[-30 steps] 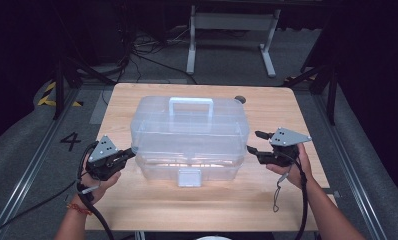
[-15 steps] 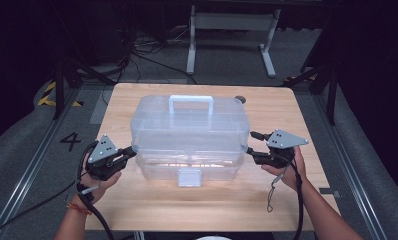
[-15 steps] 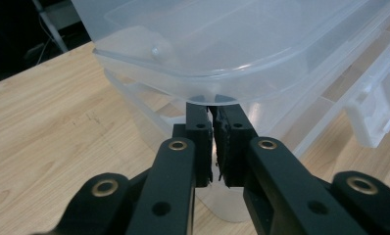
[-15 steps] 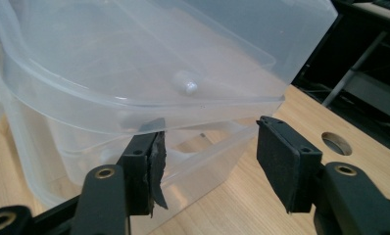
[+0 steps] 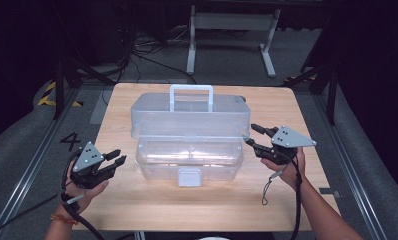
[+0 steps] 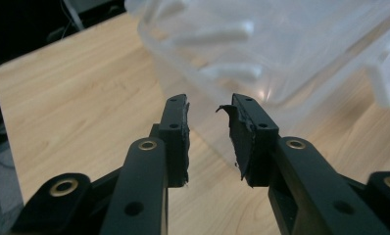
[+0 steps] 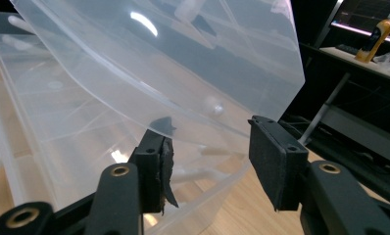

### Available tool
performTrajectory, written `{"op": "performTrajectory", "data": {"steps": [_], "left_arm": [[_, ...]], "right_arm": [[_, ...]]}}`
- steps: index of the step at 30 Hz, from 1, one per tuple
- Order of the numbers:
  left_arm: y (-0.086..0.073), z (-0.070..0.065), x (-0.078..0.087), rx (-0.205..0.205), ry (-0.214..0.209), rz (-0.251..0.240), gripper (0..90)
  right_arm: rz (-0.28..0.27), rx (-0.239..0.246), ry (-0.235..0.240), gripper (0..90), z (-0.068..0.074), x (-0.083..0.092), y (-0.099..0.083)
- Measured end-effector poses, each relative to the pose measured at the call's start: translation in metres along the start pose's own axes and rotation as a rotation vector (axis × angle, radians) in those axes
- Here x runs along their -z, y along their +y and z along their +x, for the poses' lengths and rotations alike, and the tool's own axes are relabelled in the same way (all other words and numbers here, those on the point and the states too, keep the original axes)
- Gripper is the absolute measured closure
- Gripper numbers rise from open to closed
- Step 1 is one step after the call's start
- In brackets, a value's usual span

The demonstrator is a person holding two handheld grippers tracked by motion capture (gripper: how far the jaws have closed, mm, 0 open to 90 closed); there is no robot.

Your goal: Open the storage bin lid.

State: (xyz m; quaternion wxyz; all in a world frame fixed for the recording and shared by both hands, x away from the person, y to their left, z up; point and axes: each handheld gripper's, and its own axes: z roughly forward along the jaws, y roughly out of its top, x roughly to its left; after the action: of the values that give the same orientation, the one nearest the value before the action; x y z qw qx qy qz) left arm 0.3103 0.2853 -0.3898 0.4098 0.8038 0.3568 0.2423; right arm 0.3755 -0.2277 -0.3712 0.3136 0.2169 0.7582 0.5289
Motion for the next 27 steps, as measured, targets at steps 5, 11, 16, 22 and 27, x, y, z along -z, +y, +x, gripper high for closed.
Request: {"op": "performTrajectory", "data": {"steps": [5,11,16,22,27], "left_arm": [[-0.019,0.002,-0.007,0.019,0.002,0.069,64.5],[-0.039,0.000,-0.025,0.008,0.000,0.172,60.1],[-0.047,-0.004,-0.035,-0.025,-0.028,0.216,58.1],[-0.057,-0.004,-0.046,0.002,-0.069,0.242,54.1],[-0.062,-0.002,-0.048,0.016,-0.075,0.249,51.4]], "right_arm": [[-0.001,0.010,-0.016,56.3,0.000,-0.002,0.004],[-0.037,0.013,-0.044,63.8,0.000,-0.007,0.009],[-0.051,-0.003,-0.063,64.5,0.000,-0.011,0.011],[-0.070,-0.041,-0.071,64.9,-0.006,-0.015,0.017],[-0.091,-0.076,-0.081,65.7,-0.011,-0.019,0.022]]}}
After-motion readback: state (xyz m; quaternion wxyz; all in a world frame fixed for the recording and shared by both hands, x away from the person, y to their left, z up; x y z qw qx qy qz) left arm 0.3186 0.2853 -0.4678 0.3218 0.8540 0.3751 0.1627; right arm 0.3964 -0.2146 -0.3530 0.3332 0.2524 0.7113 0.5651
